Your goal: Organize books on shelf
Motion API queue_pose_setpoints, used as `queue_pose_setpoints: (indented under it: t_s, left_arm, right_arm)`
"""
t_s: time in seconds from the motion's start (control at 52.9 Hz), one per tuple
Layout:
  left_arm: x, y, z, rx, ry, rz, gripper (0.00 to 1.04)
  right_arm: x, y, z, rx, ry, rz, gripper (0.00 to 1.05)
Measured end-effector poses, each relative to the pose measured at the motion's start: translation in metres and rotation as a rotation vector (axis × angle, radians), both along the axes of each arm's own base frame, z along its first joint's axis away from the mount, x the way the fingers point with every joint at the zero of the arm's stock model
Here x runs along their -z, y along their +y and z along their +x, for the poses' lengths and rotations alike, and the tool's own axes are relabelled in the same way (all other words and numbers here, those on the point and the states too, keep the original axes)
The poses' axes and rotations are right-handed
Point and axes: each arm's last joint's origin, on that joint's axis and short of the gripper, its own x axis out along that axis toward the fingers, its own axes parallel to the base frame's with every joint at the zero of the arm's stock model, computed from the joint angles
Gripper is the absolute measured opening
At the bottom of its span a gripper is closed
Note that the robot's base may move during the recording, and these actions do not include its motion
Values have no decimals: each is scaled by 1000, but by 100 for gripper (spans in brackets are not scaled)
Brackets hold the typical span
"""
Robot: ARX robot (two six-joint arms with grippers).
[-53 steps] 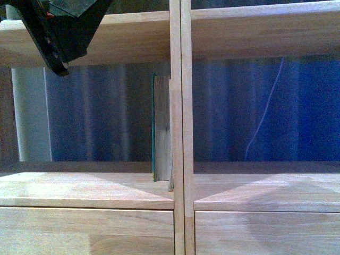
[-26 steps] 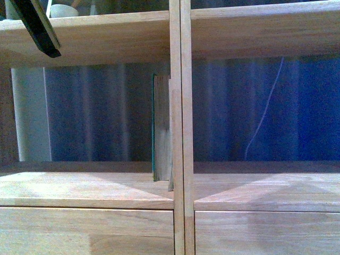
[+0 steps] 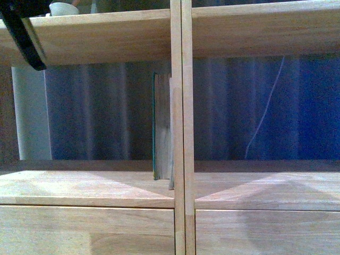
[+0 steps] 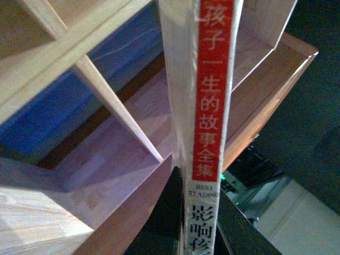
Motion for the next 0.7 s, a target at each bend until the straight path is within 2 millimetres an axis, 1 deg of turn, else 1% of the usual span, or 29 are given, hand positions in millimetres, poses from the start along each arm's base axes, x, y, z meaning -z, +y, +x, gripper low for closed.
queue_pose_setpoints:
  t_s: [0.038, 0.057, 0.095, 0.17, 0.227, 0.302, 0.34, 0.397, 0.454, 0.548, 0.624, 0.699]
  left_arm:
    - [2, 5, 3, -26, 1, 26, 7]
    - [2, 8, 4, -39, 2, 35, 7]
    - [4, 13, 6, -65, 6, 65, 7]
    - [5, 21, 10, -105, -1, 121, 7]
    - [5, 28, 11, -143, -13, 177, 7]
    - [3, 40, 9, -209, -43, 248, 7]
    - [2, 46, 7, -254, -65, 284, 7]
    - [-1, 57, 4, -331, -116, 341, 7]
    - [-3, 68, 0, -427, -193, 412, 7]
    - [-2, 84, -4, -562, -270, 508, 7]
    - [4, 96, -4, -663, -320, 590, 7]
    - [15, 111, 1, -757, -339, 674, 7]
  right_arm:
    - [-1, -16, 1, 103, -7, -34, 58]
    - [-1, -29, 1, 174, -6, -62, 63]
    - [-2, -45, 0, 257, -9, -97, 69]
    - [-2, -66, -2, 401, -8, -162, 79]
    - [-1, -79, -3, 473, -1, -210, 86]
    - [8, -100, -4, 621, 39, -299, 97]
    - [14, -107, -5, 667, 64, -334, 99]
    - [24, -117, -5, 710, 102, -362, 98]
    - [38, -127, -6, 772, 147, -389, 98]
    - [61, -137, -5, 811, 235, -406, 98]
    - [75, -141, -6, 817, 289, -408, 98]
    - [80, -142, -6, 818, 309, -408, 98]
